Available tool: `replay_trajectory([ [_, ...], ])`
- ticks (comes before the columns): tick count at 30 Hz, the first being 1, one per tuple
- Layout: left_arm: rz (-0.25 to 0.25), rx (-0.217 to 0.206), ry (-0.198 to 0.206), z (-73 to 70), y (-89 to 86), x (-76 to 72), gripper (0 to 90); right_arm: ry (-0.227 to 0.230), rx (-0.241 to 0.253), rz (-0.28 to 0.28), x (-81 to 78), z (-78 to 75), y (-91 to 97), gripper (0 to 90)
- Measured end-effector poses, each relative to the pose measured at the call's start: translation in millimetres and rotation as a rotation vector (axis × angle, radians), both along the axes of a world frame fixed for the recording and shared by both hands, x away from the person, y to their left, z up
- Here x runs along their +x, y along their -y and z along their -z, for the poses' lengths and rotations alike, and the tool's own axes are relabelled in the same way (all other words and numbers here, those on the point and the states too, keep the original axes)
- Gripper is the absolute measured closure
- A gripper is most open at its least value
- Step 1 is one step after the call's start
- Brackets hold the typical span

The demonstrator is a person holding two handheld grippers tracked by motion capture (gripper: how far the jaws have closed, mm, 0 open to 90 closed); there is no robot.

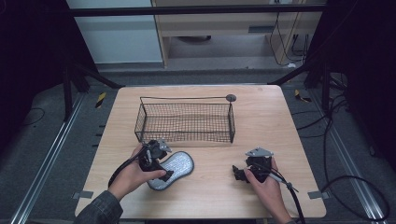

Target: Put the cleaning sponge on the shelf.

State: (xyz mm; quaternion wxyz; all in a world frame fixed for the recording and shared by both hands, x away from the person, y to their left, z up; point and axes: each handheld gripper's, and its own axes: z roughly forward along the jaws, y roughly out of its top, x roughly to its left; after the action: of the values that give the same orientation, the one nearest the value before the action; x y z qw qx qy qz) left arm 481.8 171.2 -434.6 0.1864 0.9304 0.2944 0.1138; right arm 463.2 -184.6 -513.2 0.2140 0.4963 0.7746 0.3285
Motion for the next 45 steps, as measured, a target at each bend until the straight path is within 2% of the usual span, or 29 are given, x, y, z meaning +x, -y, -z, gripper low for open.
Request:
replay_trajectory([
  [9, 0.023, 0.019, -0.026, -2.1, 4.0, 3.3, 4.6, -0.001, 0.000, 0.001, 0.0, 0.0, 0.0, 0.3],
  [21, 0.053, 0.065, -0.077, 9.9, 15.8, 5.6, 4.3, 0.000, 0.002, 0.000, 0.0, 0.0, -0.1, 0.3],
  [24, 0.059, 0.074, -0.075, 14.0, 18.0, 5.5, 3.9, 0.000, 0.001, -0.001, 0.0, 0.0, 0.0, 0.4],
  [28, 0.041, 0.055, -0.092, 21.8, 14.9, 6.4, 4.0, 0.000, 0.001, -0.005, 0.0, 0.0, 0.4, 0.4],
  [35, 0.047, 0.077, -0.099, 25.3, 18.0, 10.4, 4.1, -0.001, 0.003, -0.004, -0.1, -0.1, 0.3, 0.4],
  [45, 0.053, 0.079, -0.121, 28.9, 21.2, 12.2, 4.0, -0.001, 0.003, -0.007, -0.1, -0.1, 0.6, 0.4],
])
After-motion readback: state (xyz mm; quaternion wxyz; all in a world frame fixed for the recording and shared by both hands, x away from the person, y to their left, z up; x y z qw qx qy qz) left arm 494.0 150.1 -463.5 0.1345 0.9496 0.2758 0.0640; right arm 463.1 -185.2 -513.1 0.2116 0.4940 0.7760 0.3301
